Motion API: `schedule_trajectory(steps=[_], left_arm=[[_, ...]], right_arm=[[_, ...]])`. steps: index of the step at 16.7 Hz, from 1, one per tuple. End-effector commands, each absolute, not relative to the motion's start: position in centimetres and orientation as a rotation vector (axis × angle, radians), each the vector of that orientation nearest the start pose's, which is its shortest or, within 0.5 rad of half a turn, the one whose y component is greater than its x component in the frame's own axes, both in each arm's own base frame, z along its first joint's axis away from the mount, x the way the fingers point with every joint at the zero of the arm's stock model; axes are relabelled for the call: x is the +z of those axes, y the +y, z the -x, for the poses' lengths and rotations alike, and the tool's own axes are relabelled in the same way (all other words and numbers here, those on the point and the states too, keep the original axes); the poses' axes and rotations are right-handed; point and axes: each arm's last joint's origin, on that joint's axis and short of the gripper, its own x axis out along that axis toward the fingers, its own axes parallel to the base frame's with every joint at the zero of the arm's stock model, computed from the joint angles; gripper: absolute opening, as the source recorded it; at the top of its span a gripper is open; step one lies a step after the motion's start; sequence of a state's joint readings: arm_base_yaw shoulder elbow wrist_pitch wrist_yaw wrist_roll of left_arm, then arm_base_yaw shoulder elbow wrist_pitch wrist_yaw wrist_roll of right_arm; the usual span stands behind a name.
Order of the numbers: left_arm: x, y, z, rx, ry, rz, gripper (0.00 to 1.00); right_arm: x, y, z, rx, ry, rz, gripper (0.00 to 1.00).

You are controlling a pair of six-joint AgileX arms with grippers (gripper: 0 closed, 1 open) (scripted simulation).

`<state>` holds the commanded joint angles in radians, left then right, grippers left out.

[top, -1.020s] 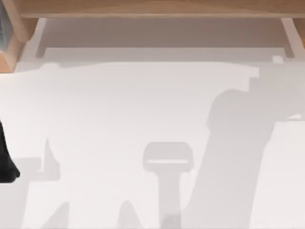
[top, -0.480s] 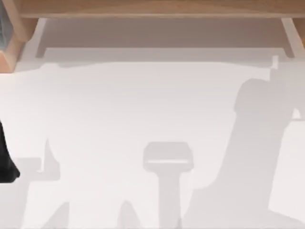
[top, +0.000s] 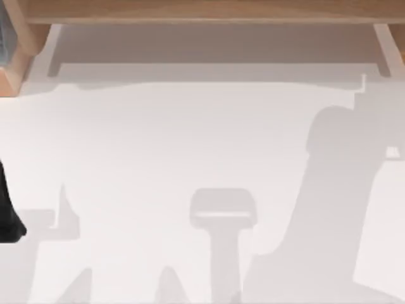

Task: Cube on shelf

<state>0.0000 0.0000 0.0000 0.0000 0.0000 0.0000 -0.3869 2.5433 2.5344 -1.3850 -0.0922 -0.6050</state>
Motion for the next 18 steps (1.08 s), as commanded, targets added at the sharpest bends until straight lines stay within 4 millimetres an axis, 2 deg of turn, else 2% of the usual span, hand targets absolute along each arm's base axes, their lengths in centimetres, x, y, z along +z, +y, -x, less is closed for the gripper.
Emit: schedule_trajectory(steps=[2,4,6,8,11,15,18], left_arm=[[16.0,-0.1,-10.6,0.000,0.000,0.000,1.00],[16.0,-0.1,-10.6,0.000,0.000,0.000,1.00],[16.0,-0.1,-10.6,0.000,0.000,0.000,1.00],[16.0,-0.1,-10.6,0.000,0.000,0.000,1.00],[16.0,-0.1,-10.6,0.000,0.000,0.000,1.00],[16.0,-0.1,-10.6,0.000,0.000,0.000,1.00],[16.0,-0.1,-10.6,0.000,0.000,0.000,1.00]], right_arm=[[23.3,-16.9,-46.8,0.154,1.352,0.224,0.00],[26.3,-14.0,-46.2,0.124,1.332,0.289,0.00],[28.9,-9.8,-45.4,0.113,1.296,0.358,0.00],[29.5,-4.6,-44.8,0.137,1.265,0.424,0.00],[27.5,5.1,-44.1,0.229,1.209,0.527,0.00],[22.7,17.6,-42.3,0.366,1.054,0.630,0.00],[18.2,24.2,-40.5,0.433,0.946,0.668,0.00]])
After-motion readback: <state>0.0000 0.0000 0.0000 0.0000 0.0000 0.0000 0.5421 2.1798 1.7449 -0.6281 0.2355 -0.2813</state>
